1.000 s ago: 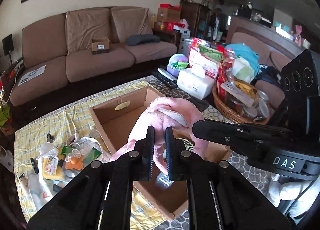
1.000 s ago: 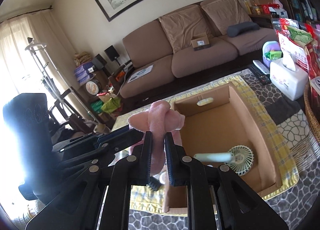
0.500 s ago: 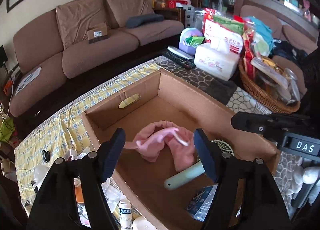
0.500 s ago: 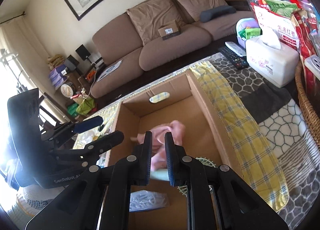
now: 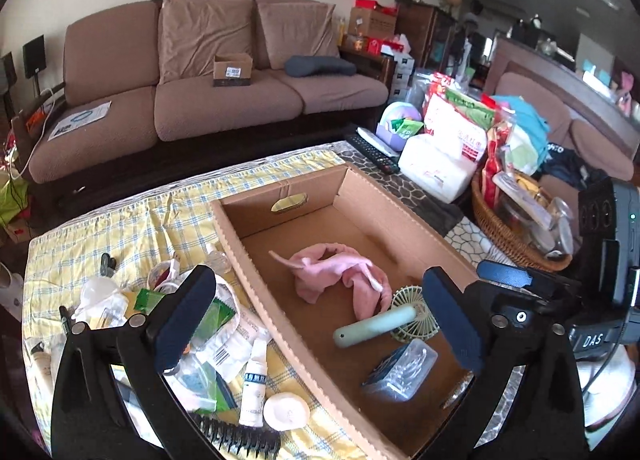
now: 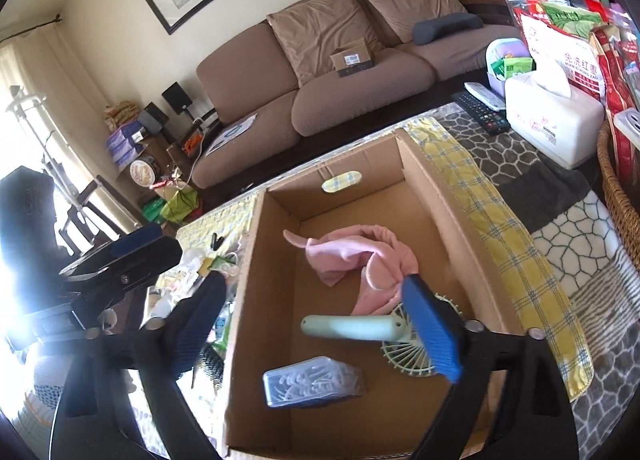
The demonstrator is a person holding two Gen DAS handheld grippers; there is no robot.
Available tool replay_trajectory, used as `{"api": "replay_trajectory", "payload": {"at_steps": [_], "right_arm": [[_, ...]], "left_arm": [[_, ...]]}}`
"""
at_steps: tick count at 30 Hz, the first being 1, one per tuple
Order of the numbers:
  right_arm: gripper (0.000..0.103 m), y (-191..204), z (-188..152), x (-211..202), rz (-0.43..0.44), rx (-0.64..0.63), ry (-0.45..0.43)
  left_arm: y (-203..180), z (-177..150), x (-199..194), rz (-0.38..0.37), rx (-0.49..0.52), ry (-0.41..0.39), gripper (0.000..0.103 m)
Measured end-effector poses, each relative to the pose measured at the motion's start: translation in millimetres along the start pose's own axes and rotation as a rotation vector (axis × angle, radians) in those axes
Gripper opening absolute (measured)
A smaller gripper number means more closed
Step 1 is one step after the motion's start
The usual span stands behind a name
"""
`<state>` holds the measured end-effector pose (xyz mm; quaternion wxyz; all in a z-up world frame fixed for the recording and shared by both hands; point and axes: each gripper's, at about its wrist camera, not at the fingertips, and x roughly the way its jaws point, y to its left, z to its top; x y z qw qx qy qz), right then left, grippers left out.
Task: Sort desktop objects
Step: 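Carry the pink headband into the cardboard box and release it, then grasp the black round hairbrush by its bristles with the right gripper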
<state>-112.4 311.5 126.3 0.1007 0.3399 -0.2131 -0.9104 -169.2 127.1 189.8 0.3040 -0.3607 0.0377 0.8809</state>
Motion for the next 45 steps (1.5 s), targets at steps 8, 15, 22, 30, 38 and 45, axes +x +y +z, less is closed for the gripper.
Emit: {"api": "replay_trajectory", "payload": {"at_steps": [8, 15, 22, 30, 38, 45], "right_arm": [[0.103, 52, -19, -10, -0.004, -0.061, 0.033], [0.103, 103, -49, -13, 0.056, -0.158, 0.075], [0.103, 163, -90, 4, 0.109, -0.26, 0.113], [0.103, 209, -132, 63, 0.039, -0.41, 0.199], [0.102, 210, -148, 132, -0.064, -0.519, 0.273], [0.096, 202, -153, 175, -0.1, -0.621, 0.315]], "left_arm": [[53, -47, -81, 0.028, -0.066, -0.027, 0.103], [130, -121, -142, 0.106, -0.145, 0.012, 0.103], [193, -196, -171, 0.146, -0.289, 0.046, 0.103], [206, -227, -156, 0.144, -0.284, 0.074, 0.103], [206, -229, -129, 0.105, -0.235, 0.071, 0.103], [205, -225, -119, 0.062, -0.221, 0.078, 0.103]]}}
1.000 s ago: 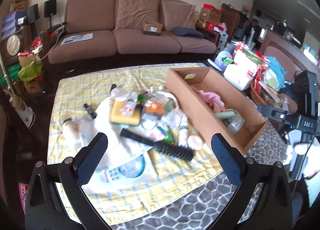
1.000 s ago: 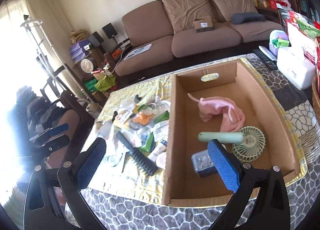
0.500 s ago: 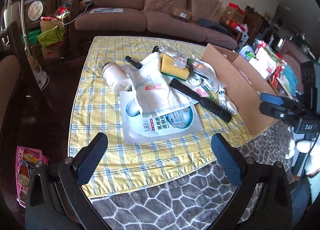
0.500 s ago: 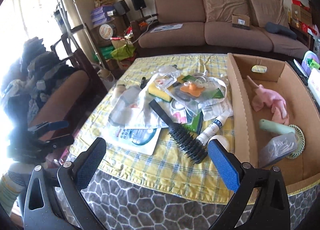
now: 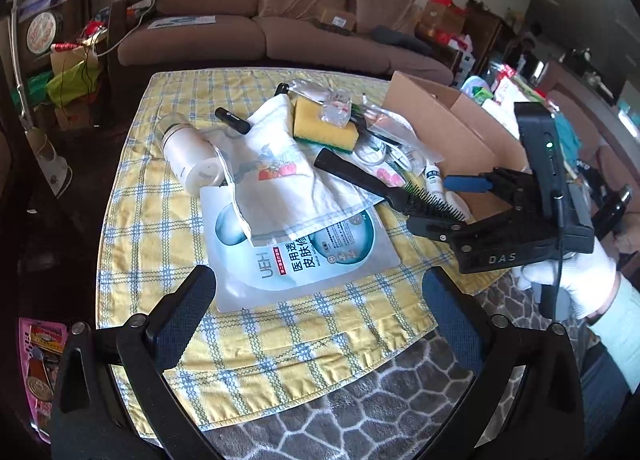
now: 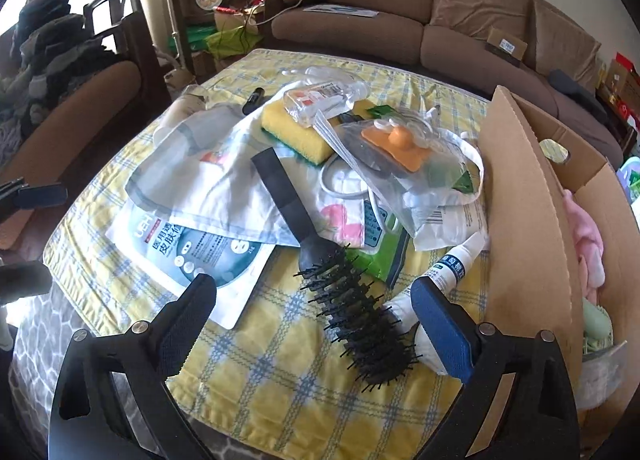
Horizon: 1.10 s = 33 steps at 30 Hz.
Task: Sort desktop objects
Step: 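Grasp the black round hairbrush by its bristles with the right gripper, then lift the hairbrush and turn it handle-up with the right gripper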
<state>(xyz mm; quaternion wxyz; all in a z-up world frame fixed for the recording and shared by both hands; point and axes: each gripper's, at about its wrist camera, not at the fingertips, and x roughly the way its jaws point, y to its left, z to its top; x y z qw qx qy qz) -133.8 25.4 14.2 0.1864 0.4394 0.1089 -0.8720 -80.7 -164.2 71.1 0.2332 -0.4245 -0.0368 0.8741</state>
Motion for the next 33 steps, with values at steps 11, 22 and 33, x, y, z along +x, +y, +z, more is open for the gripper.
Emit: {"api": "replay_trajectory", "payload": {"at_steps": [11, 22, 33], "right_arm": [[0.047, -20, -4, 22, 0.073, 0.057, 0.087], [0.045, 29, -48, -13, 0.267, 0.099, 0.077], [0.056, 70, -66, -22, 0.227, -0.045, 0.115]], "left_arm": [[-6, 1, 14, -0.086, -0.04, 0.027, 0.103], [1, -17, 31, -0.238, -0.253, 0.083, 0.081], [14, -29, 49, -0.191, -0.302, 0.144, 0.08]]}}
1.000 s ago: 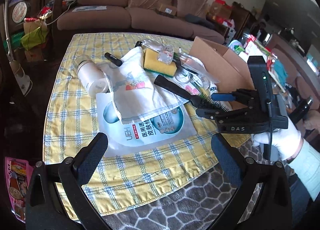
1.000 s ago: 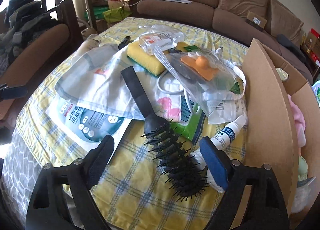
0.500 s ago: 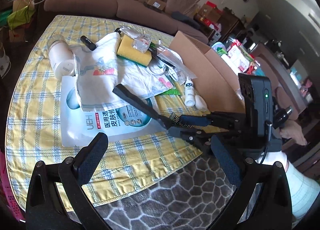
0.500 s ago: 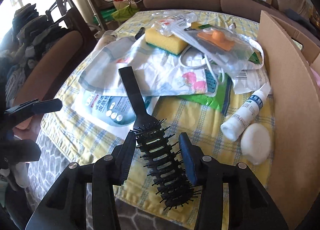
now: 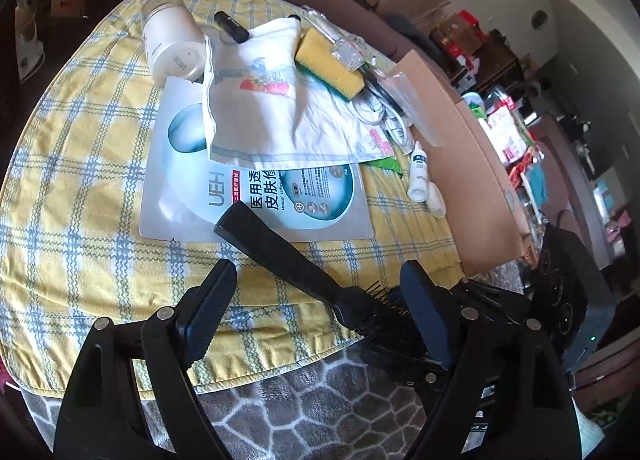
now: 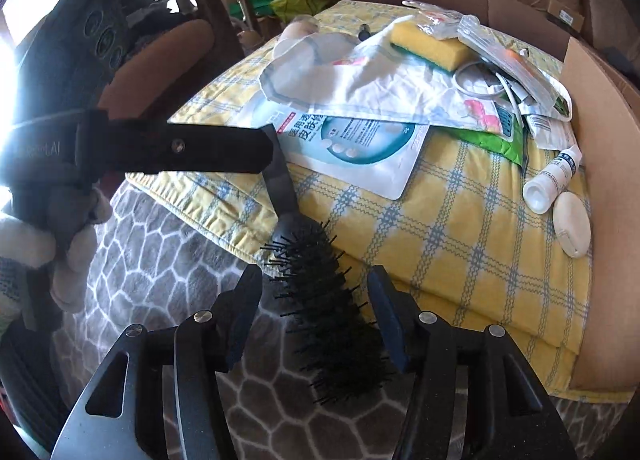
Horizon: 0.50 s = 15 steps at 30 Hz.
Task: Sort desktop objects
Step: 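Lift the hairbrush and turn it handle-up with the right gripper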
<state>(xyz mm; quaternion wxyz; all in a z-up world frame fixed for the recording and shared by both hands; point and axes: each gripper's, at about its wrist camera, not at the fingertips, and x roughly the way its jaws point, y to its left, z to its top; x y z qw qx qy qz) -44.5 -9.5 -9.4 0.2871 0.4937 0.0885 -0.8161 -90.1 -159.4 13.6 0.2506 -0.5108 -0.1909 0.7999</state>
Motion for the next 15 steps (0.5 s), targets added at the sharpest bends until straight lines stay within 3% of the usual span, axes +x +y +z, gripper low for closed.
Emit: {"api": "replay_trajectory", "payload": {"at_steps": [4, 9, 11, 13, 15], "right_arm": [[0.045, 5, -9, -2, -0.007, -0.021, -0.019], [0.039, 9, -6, -7, 0.118, 0.056, -0.051], [0.039, 12, -5, -9, 0.168, 0.087, -0.07], [0.039, 17, -5, -9, 0.195, 0.108, -0.078], [0.039, 22, -4, -11, 0.228, 0.121, -0.096]], "left_arm": [[-5, -3, 9, -0.005, 0.001, 0.019, 0.068], [-3, -5, 11, -0.045, -0.034, 0.017, 0.066], [0, -5, 12, -0.062, -0.055, 0.024, 0.046], [5, -6, 13, -0.088, -0.088, 0.037, 0.038], [9, -9, 14, -0.108, -0.127, 0.043, 0.038]]}}
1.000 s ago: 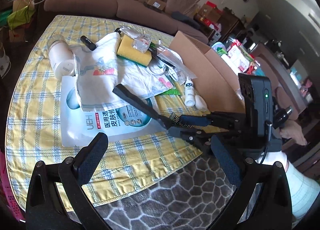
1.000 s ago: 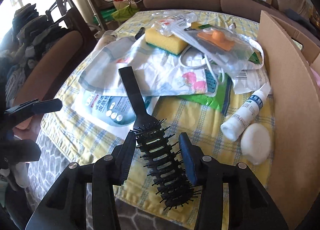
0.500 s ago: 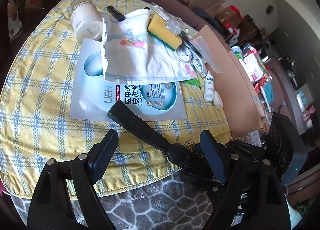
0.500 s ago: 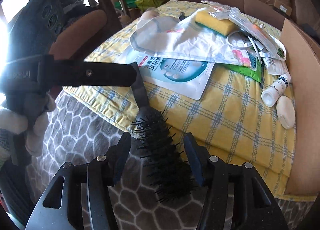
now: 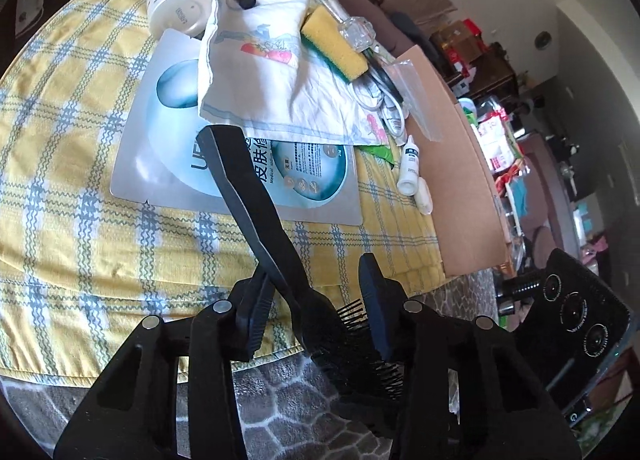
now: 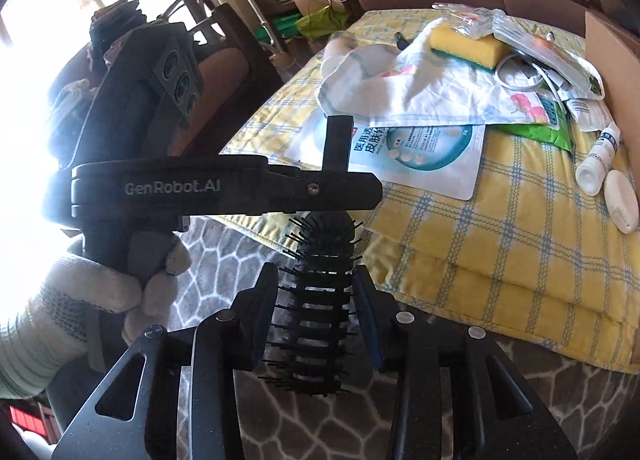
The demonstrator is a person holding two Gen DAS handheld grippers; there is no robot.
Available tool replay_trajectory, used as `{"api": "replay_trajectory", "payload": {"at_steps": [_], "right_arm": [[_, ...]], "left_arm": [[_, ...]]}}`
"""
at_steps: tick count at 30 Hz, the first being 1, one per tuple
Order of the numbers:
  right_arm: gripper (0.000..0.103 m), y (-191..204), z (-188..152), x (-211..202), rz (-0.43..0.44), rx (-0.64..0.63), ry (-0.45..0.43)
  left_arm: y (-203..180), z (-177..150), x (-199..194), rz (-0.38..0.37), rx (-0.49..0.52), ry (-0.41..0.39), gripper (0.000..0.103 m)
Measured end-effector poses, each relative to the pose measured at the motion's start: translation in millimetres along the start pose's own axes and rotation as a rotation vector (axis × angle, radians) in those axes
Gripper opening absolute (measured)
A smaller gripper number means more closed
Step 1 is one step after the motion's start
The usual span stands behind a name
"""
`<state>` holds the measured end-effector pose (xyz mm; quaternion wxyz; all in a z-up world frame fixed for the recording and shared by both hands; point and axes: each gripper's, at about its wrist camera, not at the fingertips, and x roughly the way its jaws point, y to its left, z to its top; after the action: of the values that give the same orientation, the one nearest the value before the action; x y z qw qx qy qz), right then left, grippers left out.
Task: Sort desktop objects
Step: 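Lift the hairbrush and turn it handle-up with the right gripper, then lower the hairbrush into the cardboard box and open the right gripper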
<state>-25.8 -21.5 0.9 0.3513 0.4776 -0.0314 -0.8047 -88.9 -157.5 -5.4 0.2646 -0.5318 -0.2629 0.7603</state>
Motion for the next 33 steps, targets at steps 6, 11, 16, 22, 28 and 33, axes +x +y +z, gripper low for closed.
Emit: {"api": "replay_trajectory", "payload": {"at_steps": [6, 11, 16, 22, 28, 33], "right_arm": [[0.039, 13, 3, -2, 0.061, 0.023, -0.031], [0.039, 20, 5, -14, 0.044, -0.01, -0.049], [0.039, 19, 15, -40, 0.019, -0.017, -0.102], [0.039, -13, 26, -110, -0.013, 0.024, -0.236], [0.039, -67, 27, -193, -0.114, 0.06, -0.326], [0.039, -122, 16, -244, -0.199, 0.114, -0.333]], "left_arm": [[-10, -6, -7, -0.05, 0.022, -0.018, 0.026], [-40, 0, -27, -0.106, 0.085, -0.071, 0.02], [-81, 21, -31, -0.127, 0.113, -0.085, 0.011], [-172, 50, -8, -0.146, 0.223, -0.067, 0.011], [-275, 61, 47, -0.202, 0.323, -0.009, 0.012], [-329, 65, 106, -0.181, 0.374, 0.064, 0.012]]}}
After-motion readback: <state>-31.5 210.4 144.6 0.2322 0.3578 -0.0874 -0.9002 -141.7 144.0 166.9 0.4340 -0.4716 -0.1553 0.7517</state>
